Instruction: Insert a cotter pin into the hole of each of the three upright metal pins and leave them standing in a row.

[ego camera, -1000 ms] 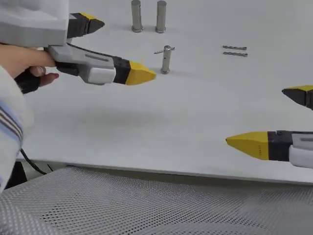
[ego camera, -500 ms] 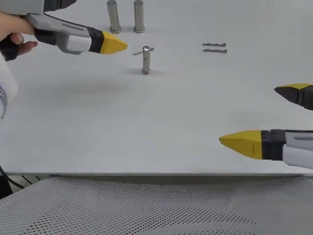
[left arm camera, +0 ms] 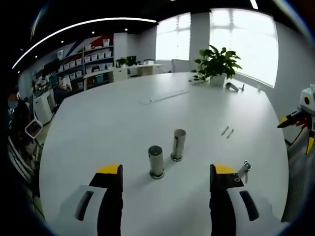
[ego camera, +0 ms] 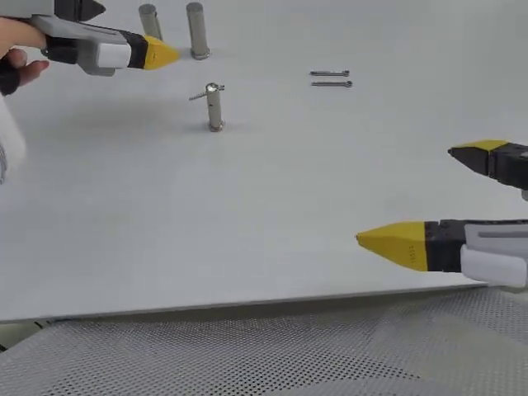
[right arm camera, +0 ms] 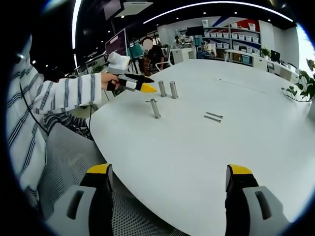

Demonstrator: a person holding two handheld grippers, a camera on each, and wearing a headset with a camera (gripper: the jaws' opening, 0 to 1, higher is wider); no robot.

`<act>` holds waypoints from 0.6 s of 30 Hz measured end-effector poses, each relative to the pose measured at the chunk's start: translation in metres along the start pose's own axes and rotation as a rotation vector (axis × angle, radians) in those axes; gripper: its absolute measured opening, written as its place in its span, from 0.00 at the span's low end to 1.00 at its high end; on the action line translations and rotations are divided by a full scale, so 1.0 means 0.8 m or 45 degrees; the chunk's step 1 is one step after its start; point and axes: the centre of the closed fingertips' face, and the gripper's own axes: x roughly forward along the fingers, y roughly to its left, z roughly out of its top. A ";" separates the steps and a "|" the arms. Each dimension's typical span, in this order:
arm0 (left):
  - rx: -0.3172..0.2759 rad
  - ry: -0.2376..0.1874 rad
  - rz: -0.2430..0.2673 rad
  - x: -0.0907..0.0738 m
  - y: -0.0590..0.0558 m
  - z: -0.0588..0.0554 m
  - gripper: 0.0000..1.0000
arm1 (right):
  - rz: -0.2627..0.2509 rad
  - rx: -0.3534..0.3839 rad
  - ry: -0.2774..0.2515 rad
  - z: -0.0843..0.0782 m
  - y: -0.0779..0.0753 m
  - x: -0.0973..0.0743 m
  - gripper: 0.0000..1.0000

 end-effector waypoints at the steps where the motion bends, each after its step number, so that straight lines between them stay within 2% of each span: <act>1: -0.007 0.022 0.023 0.003 0.004 -0.003 0.60 | 0.002 0.001 -0.003 0.001 0.000 0.000 0.94; 2: 0.002 0.019 0.021 0.008 0.005 -0.001 0.56 | 0.005 0.002 -0.009 0.004 0.001 -0.001 0.94; 6: 0.014 0.013 0.017 0.022 0.006 0.004 0.51 | 0.012 0.005 -0.021 0.009 0.003 0.000 0.93; 9: 0.008 0.066 0.022 0.036 0.013 -0.004 0.46 | 0.033 0.002 -0.012 0.009 0.008 0.005 0.93; 13: 0.010 0.084 0.006 0.045 0.014 -0.007 0.41 | 0.039 -0.008 -0.008 0.011 0.011 0.008 0.92; 15: -0.004 0.080 0.000 0.048 0.015 -0.006 0.38 | 0.047 -0.006 -0.019 0.014 0.013 0.010 0.92; 18: -0.061 0.067 -0.029 0.051 0.011 -0.007 0.41 | 0.053 -0.007 -0.011 0.013 0.014 0.011 0.92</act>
